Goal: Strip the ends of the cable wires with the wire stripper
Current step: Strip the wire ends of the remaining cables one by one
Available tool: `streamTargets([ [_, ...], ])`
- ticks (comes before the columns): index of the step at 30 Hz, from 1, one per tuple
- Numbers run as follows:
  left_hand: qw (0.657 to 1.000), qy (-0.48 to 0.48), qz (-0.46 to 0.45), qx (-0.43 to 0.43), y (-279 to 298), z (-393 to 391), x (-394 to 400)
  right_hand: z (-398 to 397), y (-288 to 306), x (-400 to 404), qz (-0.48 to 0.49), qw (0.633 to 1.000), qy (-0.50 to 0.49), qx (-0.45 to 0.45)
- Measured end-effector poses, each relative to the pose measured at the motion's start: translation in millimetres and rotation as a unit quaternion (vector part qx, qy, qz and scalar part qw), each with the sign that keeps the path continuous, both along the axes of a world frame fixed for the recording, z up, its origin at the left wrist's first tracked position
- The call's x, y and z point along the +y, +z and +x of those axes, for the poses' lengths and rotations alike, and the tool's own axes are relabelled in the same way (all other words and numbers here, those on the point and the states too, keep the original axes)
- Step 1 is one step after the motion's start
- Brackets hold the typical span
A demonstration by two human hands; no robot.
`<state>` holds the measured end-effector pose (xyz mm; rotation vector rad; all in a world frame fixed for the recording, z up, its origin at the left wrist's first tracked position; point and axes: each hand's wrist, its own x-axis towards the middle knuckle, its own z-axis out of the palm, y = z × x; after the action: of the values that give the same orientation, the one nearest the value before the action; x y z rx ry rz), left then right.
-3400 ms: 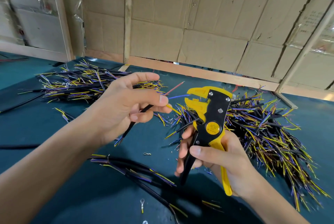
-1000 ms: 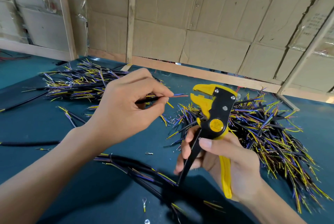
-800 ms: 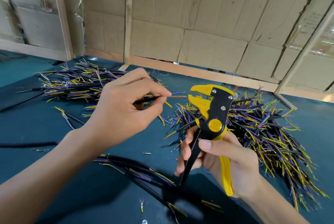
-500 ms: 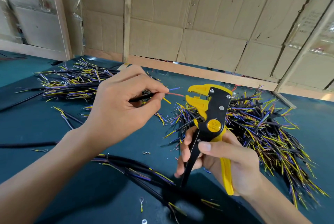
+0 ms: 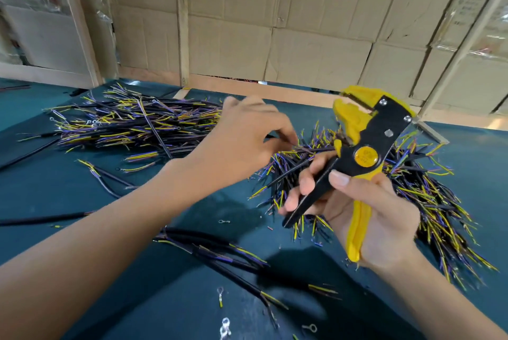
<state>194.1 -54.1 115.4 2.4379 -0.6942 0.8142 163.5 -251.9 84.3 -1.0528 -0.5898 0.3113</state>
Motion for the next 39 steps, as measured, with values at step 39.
streamTargets([
  [39,0.952,-0.137,-0.181,0.204,-22.4,-53.2,20.9,3.3,-6.6,3.3,-0.024,0.992,-0.118,-0.037],
])
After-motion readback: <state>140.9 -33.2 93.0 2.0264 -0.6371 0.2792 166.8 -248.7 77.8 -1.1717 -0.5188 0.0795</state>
